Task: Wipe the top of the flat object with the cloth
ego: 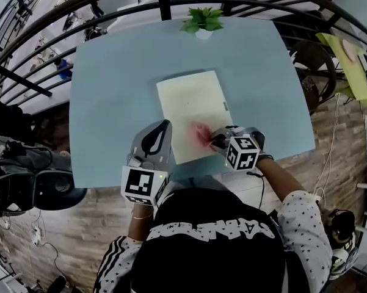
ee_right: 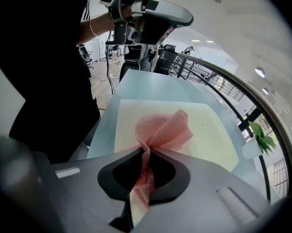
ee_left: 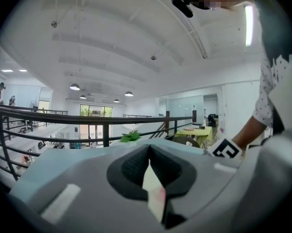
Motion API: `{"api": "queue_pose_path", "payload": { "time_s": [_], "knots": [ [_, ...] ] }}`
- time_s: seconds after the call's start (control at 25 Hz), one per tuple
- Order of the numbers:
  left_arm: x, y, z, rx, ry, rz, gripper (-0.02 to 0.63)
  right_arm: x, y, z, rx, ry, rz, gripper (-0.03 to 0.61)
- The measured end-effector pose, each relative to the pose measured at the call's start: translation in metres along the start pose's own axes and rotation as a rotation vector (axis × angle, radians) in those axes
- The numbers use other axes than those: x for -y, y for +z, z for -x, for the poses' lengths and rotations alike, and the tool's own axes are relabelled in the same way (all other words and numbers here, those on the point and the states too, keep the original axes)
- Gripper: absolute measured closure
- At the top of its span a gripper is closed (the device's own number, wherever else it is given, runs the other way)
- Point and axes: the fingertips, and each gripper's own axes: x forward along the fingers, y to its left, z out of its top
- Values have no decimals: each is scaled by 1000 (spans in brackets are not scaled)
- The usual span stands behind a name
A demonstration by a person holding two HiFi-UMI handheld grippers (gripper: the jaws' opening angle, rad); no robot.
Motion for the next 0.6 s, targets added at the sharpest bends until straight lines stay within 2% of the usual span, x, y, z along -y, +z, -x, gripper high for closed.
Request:
{"api": "queue_pose_path", "payload": {
  "time_s": [0.32, 0.6],
  "knots": [
    [7, 3, -6, 4, -20, -7, 614, -14, 1, 3, 16, 38, -17, 560],
    [6, 5, -9, 15, -14, -7, 614, -25, 2, 6, 17, 130, 4, 560]
  ]
}}
